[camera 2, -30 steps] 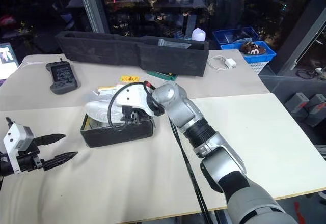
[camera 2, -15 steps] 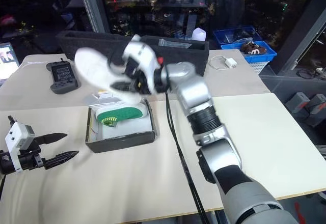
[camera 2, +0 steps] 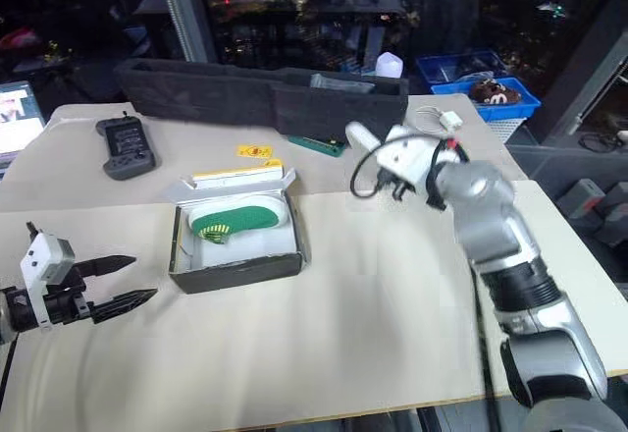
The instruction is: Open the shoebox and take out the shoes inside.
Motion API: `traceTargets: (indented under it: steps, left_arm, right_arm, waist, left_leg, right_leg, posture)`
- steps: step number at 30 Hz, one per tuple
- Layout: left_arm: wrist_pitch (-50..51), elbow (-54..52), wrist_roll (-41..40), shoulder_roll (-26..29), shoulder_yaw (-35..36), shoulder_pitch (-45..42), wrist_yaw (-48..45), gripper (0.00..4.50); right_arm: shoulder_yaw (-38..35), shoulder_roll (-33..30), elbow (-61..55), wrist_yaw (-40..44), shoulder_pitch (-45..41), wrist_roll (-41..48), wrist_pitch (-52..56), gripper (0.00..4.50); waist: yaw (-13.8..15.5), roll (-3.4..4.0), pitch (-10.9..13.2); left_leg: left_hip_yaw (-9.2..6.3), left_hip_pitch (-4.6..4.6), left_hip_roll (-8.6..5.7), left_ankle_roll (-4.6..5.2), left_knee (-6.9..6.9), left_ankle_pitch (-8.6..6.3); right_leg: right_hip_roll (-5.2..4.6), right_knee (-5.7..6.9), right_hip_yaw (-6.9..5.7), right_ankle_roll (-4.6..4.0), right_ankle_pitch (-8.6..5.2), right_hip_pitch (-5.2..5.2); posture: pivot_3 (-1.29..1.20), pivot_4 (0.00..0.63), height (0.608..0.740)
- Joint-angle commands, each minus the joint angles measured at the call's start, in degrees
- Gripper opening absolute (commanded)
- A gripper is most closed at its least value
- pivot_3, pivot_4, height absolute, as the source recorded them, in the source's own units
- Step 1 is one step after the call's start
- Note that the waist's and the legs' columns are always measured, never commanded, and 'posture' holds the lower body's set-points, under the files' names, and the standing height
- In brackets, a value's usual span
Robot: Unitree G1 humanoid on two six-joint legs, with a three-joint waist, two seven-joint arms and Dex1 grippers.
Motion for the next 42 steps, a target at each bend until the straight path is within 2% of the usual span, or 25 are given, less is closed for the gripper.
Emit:
traceTargets:
  steps: [1, 6, 14, 17, 23, 30, 34, 37, 39, 42]
  left_arm:
    - [-1.0, 0.3, 0.3, 1.1, 0.2, -1.1, -0.5, 4.5]
    - [-1.3, 1.1, 0.5, 1.3, -0.2, -1.9, -0.7, 4.5]
    - [-1.3, 1.2, 0.5, 1.3, -0.2, -2.3, -0.6, 4.5]
    - [-1.5, 1.3, 0.7, 1.3, -0.1, -2.1, -0.6, 4.5]
    - [-1.4, 1.2, 0.6, 1.3, 0.1, -2.1, -0.6, 4.5]
    - [-1.5, 2.0, 0.9, 1.5, -0.7, -3.1, -0.9, 4.5]
    - [-1.7, 2.5, 1.0, 1.6, -1.1, -3.7, -1.1, 4.5]
    - [-1.7, 2.7, 1.1, 1.6, -1.3, -4.0, -1.2, 4.5]
    - [-1.7, 2.7, 1.2, 1.5, -1.3, -4.0, -1.2, 4.5]
    - [-1.8, 2.8, 1.3, 1.5, -1.4, -4.2, -1.3, 4.5]
  right_arm:
    - [1.2, -2.0, 1.5, -11.3, 1.1, -9.9, -10.7, 1.7]
    - [3.5, -2.6, 6.5, -18.2, 5.5, -16.2, -19.0, 1.7]
    - [5.7, 0.6, 13.3, -18.3, 10.1, -17.8, -25.3, 1.7]
    - [5.3, 2.0, 16.0, -17.4, 10.7, -16.5, -25.5, 2.41]
    - [4.0, 1.8, 15.9, -17.2, 10.6, -17.9, -25.4, 4.45]
    - [-1.8, -2.0, 2.2, 1.5, 16.4, -7.1, -17.5, 4.48]
    - [-5.6, -2.0, -4.9, 8.3, 17.1, -0.4, -13.4, 4.48]
    - [-10.3, 1.4, -11.4, 16.2, 10.2, 13.0, -3.7, 4.48]
    - [-11.9, 5.6, -12.6, 19.1, 1.7, 21.1, 3.0, 4.48]
    - [-10.8, 10.4, -10.3, 21.0, -7.1, 25.7, 6.1, 4.48]
  waist:
    - [-0.5, 0.01, 0.0]
    - [-0.4, 0.0, 0.0]
    - [-0.6, -0.01, 0.0]
    - [-0.6, -0.08, 0.0]
    - [-0.5, -0.15, -0.1]
    - [0.6, -0.18, -0.1]
    - [1.0, -0.18, -0.1]
    - [0.5, -0.13, 0.0]
    - [-0.1, -0.07, 0.0]
    - [-0.3, -0.01, 0.0]
  left_leg:
    - [0.0, 0.02, 0.0, 0.0, 0.0, 0.0]
    - [-0.01, 0.02, -0.02, 0.0, 0.0, 0.0]
    - [-0.02, 0.02, -0.03, 0.01, 0.04, 0.0]
    - [-0.02, 0.11, -0.01, 0.01, 0.11, 0.0]
    - [-0.03, 0.22, -0.01, 0.01, 0.25, 0.0]
    - [-0.03, 0.33, -0.01, 0.01, 0.21, 0.0]
    - [-0.03, 0.31, 0.01, 0.0, 0.2, 0.0]
    - [-0.02, 0.33, 0.04, 0.0, 0.25, 0.0]
    - [-0.01, 0.33, 0.04, 0.01, 0.3, 0.0]
    - [-0.05, 0.35, 0.07, 0.01, 0.31, 0.0]
  right_leg:
    - [0.01, 0.03, 0.0, 0.07, 0.04, 0.0]
    - [-0.01, -0.07, -0.01, 0.11, 0.05, 0.06]
    - [-0.01, -0.12, 0.02, 0.13, 0.06, 0.13]
    - [0.01, -0.07, 0.04, 0.08, 0.03, 0.21]
    - [0.0, 0.0, 0.06, -0.12, -0.08, 0.34]
    - [0.0, -0.03, 0.06, -0.1, -0.1, 0.47]
    - [0.01, -0.05, 0.05, -0.1, -0.11, 0.45]
    - [0.01, -0.03, 0.05, -0.1, -0.11, 0.44]
    - [0.01, 0.05, 0.09, -0.1, -0.07, 0.35]
    - [0.06, 0.19, 0.06, -0.13, 0.03, 0.28]
  posture:
    - [0.0, 0.15, 0.738]
    - [0.0, 0.15, 0.738]
    - [0.0, 0.15, 0.738]
    - [0.0, 0.15, 0.738]
    - [0.0, 0.15, 0.738]
    - [0.0, 0.15, 0.738]
    - [0.0, 0.15, 0.738]
    - [0.0, 0.15, 0.738]
    - [0.0, 0.15, 0.738]
    - [0.0, 0.15, 0.738]
